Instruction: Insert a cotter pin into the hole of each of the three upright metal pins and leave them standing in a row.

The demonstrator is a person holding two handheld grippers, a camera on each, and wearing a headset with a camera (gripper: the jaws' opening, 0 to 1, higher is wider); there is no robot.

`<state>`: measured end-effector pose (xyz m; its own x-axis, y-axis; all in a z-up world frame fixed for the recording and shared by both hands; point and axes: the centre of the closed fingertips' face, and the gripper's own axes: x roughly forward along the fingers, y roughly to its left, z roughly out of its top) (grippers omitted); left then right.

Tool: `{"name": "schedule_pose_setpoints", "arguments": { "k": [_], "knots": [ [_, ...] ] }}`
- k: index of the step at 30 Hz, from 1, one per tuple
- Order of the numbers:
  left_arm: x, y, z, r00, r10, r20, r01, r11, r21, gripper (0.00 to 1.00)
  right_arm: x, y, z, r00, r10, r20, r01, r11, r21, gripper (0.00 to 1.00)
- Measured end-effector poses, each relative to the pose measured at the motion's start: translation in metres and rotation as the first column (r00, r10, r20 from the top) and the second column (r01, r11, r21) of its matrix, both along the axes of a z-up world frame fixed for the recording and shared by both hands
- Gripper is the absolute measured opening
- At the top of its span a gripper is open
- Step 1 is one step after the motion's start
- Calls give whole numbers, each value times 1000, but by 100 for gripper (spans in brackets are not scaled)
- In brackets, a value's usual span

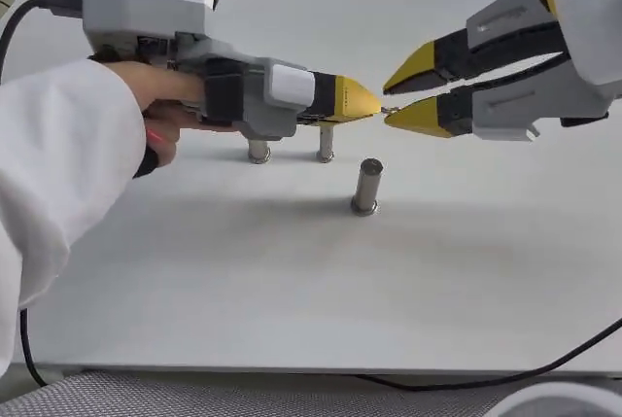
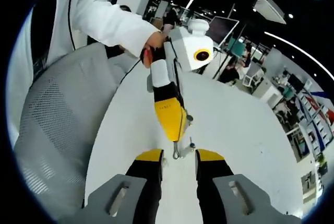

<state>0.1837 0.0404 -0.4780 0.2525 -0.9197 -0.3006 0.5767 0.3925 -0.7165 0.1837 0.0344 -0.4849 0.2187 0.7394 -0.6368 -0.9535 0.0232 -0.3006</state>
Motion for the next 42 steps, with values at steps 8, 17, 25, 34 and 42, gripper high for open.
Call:
{"name": "schedule_pose_setpoints", "arguments": {
  "k": [8, 17, 25, 34, 42],
  "knots": [
    [-5, 6, 0, 979, -91, 185, 74, 993, 93, 0, -10, 0, -5, 960, -57, -276, 97, 987, 131, 23],
    [-18, 5, 5, 906, -221, 360, 162, 969, 188, 0, -19, 1, -9, 903, -54, -427, 151, 969, 197, 12],
    [-29, 0, 0, 861, -298, 412, 221, 949, 225, 0, -38, 9, -14, 922, -7, -387, 75, 984, 160, 8],
    [-39, -4, -5, 813, -373, 447, 269, 921, 280, 0, -49, 10, -19, 919, 19, -394, 42, 988, 146, 0],
    [-40, -7, -11, 788, -401, 467, 286, 910, 300, 1, -55, 7, -20, 929, 17, -369, 26, 993, 111, 0]
  ]
}}
